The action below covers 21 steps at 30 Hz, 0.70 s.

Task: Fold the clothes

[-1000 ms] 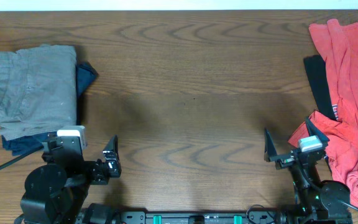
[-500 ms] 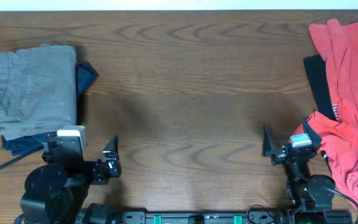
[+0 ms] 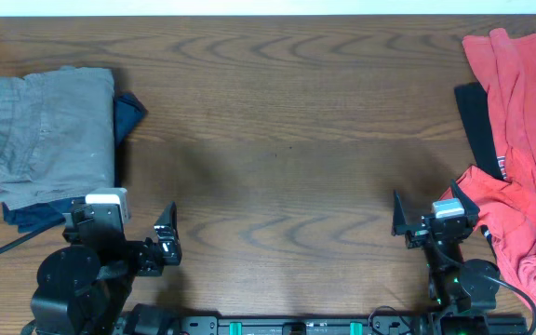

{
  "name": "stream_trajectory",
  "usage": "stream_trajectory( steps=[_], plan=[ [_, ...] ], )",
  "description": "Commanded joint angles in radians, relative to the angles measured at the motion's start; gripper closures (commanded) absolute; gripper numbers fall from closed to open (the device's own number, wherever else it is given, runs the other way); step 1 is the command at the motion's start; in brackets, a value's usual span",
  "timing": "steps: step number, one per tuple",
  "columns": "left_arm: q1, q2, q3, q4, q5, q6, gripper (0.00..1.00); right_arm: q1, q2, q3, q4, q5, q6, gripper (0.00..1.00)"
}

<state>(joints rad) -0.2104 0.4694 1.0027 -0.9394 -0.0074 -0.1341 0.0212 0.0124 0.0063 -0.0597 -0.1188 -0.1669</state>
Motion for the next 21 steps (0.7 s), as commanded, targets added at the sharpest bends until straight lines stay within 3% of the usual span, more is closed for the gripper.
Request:
stream_trajectory(
  steps=[1,17,21],
  plan=[
    [0.002,-0.001,-0.002,-0.002,-0.012,-0.009,0.02,0.005,-0.002,-0.001,-0.005,0.007,-0.014,0.01],
    [0.002,-0.001,-0.003,-0.001,-0.012,-0.008,0.02,0.005,-0.002,-0.001,-0.005,0.007,-0.014,0.01],
    [0.026,-0.008,-0.011,-0.071,-0.031,0.010,0.02,0.005,-0.002,-0.001,-0.005,0.007,-0.014,0.01]
  ],
)
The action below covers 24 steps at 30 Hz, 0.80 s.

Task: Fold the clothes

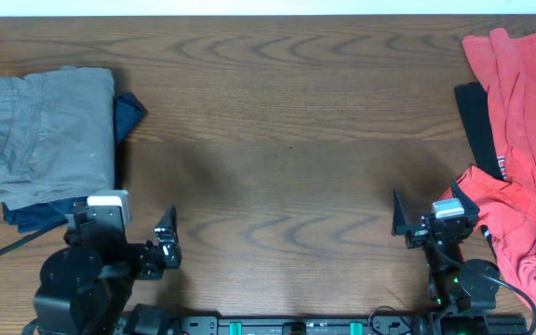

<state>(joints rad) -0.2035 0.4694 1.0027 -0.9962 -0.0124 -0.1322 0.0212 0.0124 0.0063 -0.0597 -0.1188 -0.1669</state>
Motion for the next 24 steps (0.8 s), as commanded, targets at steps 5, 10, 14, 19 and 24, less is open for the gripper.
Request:
stream_trajectory(
  steps=[5,10,14,19,24],
  plan=[
    [0.087,-0.045,-0.156,0.076,-0.022,0.000,0.02,0.005,-0.002,-0.001,-0.005,0.007,-0.014,0.01],
    [0.118,-0.171,-0.403,0.315,-0.022,0.000,0.02,0.005,-0.002,-0.001,-0.005,0.007,-0.014,0.01],
    [0.119,-0.292,-0.577,0.483,-0.022,0.000,0.02,0.005,-0.002,-0.001,-0.005,0.007,-0.014,0.01],
    [0.130,-0.410,-0.751,0.686,-0.023,0.001,0.02,0.005,-0.002,-0.001,-0.005,0.007,-0.014,0.01],
    [0.148,-0.458,-0.901,0.941,-0.023,0.001,0.02,0.005,-0.002,-0.001,-0.005,0.007,-0.014,0.01]
  ],
)
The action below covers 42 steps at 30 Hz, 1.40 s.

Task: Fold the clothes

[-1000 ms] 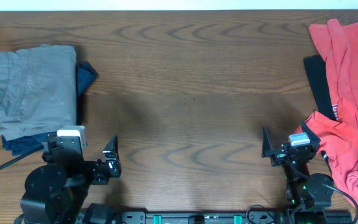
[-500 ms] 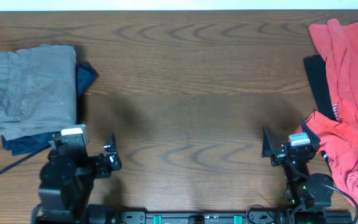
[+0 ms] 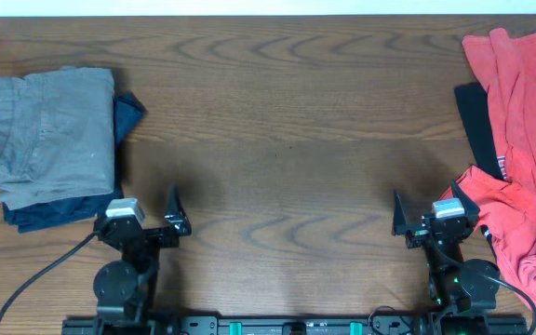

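Note:
A folded stack lies at the far left of the overhead view, with grey shorts [image 3: 49, 130] on top of a dark blue garment [image 3: 45, 212]. At the far right is a loose heap of red clothes [image 3: 519, 140] with a black garment [image 3: 477, 126] under it. My left gripper [image 3: 174, 212] is tucked back near the front edge, right of the stack and apart from it, shut on nothing. My right gripper [image 3: 399, 219] rests at the front right, just left of the red heap, and its fingers look shut and empty.
The wooden table [image 3: 277, 121] spans the whole view. The arm bases [image 3: 119, 279] stand along its front edge. A black cable [image 3: 35, 288] runs out to the lower left. A red sleeve [image 3: 491, 200] lies right beside my right arm.
My left arm has folded back toward its base, and its gripper now sits slightly higher and further right. The right arm and both piles are unchanged.
My left arm stood low at the front left, close to the folded stack, at both earlier moments, shifting only slightly. It is now drawn in to a compact pose. The grey shorts stack, the red heap and my right arm stayed put throughout.

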{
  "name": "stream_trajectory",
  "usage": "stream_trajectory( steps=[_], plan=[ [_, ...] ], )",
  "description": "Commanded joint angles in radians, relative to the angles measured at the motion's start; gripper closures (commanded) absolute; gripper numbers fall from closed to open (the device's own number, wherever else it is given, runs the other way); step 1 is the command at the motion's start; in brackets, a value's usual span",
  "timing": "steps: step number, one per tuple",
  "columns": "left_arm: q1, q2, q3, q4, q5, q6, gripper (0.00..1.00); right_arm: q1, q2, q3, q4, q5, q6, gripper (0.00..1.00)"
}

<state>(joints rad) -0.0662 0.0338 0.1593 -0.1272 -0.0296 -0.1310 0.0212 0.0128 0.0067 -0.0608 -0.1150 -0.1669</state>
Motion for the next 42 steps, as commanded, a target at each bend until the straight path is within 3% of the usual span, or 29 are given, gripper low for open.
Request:
stream_trajectory(
  steps=[1,4,14,42],
  plan=[
    [0.011,-0.024,-0.083,0.115,-0.005,0.000,0.02,0.005,-0.002,-0.001,-0.003,0.003,-0.014,0.01],
    [0.011,-0.026,-0.158,0.234,-0.005,0.000,0.02,0.005,-0.002,-0.001,-0.003,0.003,-0.014,0.01],
    [0.011,-0.032,-0.155,0.057,-0.005,-0.004,0.02,0.005,-0.002,-0.001,-0.003,0.003,-0.014,0.01],
    [0.011,-0.030,-0.155,0.056,-0.005,-0.004,0.02,0.005,-0.002,-0.001,-0.003,0.003,-0.014,0.01]
  ],
)
